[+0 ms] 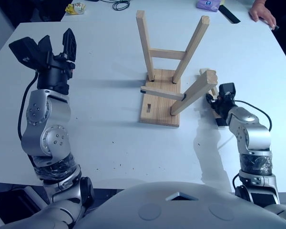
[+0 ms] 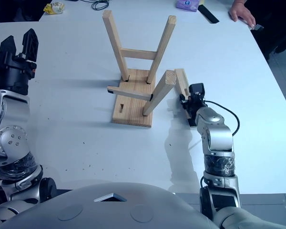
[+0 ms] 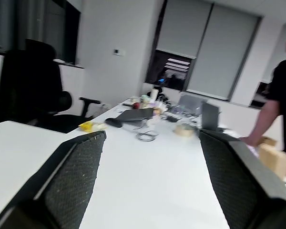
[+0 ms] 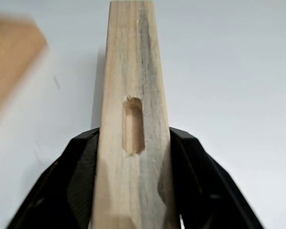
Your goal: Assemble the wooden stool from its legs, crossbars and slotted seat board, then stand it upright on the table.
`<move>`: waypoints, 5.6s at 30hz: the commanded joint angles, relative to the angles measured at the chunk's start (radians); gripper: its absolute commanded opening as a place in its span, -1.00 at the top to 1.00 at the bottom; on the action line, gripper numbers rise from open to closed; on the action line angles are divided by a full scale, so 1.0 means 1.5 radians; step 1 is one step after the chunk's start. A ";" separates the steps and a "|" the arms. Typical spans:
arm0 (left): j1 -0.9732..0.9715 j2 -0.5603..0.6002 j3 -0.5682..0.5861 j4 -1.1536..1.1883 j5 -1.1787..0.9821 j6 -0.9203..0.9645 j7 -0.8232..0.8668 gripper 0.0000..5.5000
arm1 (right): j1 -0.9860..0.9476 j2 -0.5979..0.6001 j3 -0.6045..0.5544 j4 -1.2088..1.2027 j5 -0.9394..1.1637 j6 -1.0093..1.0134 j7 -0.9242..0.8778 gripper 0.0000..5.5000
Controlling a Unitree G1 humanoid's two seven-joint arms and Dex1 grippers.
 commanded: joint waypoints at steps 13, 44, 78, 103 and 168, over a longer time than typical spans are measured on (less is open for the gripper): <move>-0.083 0.064 -0.016 0.023 -0.314 0.075 -0.167 -0.31 | -0.418 0.001 -0.216 -0.072 0.604 0.147 0.030 0.25; -0.173 0.103 -0.133 0.004 -0.733 0.084 -0.175 -0.31 | -0.448 -0.107 0.002 0.022 0.825 0.268 0.330 0.25; -0.142 0.120 -0.172 -0.032 -0.725 0.068 -0.220 0.16 | -0.411 -0.118 0.027 -0.007 0.842 0.281 0.347 0.25; -0.123 0.189 -0.174 -0.015 -0.681 0.108 -0.253 0.19 | -0.400 -0.150 0.053 -0.033 0.766 0.258 0.409 0.25; -0.127 0.239 -0.151 0.003 -0.606 0.150 -0.368 0.19 | -0.382 -0.186 0.122 -0.052 0.589 0.215 0.533 0.25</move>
